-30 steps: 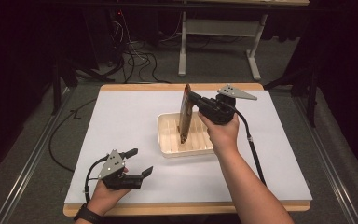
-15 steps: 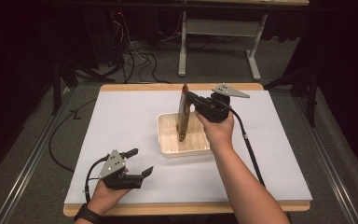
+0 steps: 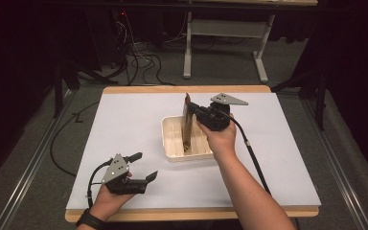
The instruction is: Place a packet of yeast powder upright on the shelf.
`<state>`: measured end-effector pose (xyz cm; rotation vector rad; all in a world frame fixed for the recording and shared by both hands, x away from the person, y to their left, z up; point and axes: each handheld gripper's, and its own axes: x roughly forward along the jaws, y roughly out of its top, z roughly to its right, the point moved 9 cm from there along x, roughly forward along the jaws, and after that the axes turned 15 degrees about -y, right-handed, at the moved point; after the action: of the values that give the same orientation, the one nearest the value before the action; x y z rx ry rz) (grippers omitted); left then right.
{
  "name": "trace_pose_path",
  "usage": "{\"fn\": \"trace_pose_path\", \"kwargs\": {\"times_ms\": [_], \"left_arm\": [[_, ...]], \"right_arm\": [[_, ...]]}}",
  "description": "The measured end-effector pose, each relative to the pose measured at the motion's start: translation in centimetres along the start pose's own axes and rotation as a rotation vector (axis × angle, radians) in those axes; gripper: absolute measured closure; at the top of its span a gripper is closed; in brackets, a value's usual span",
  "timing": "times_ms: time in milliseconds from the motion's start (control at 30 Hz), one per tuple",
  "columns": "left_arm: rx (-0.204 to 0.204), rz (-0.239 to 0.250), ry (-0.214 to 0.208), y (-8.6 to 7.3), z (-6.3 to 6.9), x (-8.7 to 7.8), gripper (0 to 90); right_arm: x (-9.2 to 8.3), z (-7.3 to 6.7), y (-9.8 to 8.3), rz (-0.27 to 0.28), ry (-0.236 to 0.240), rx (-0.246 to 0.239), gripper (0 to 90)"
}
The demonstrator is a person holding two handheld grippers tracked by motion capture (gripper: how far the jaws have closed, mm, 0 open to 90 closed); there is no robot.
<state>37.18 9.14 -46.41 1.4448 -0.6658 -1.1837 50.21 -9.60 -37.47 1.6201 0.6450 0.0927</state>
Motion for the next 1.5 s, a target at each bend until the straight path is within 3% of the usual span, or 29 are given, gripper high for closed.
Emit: {"fn": "trace_pose_path", "kwargs": {"times_ms": [567,900,1167,1367,1500], "left_arm": [[0.000,-0.010,-0.003,-0.1,0.0,0.1,16.7],[0.002,-0.011,-0.003,-0.1,0.0,0.1,16.8],[0.002,-0.007,-0.002,0.0,0.0,0.1,16.8],[0.004,-0.008,-0.002,-0.1,0.0,0.1,16.7],[0.004,-0.008,-0.002,0.0,0.0,0.1,16.7]], "right_arm": [[-0.8,-0.7,-2.8,-0.032,0.035,-0.016,88.4],[-1.1,-0.8,-2.5,-0.042,0.034,-0.023,83.2],[-1.2,-1.0,-2.1,-0.041,0.017,-0.035,65.8],[-1.1,-1.3,-2.0,-0.052,0.015,-0.047,38.4],[-0.8,-1.4,-2.2,-0.067,-0.013,-0.061,20.4]]}}
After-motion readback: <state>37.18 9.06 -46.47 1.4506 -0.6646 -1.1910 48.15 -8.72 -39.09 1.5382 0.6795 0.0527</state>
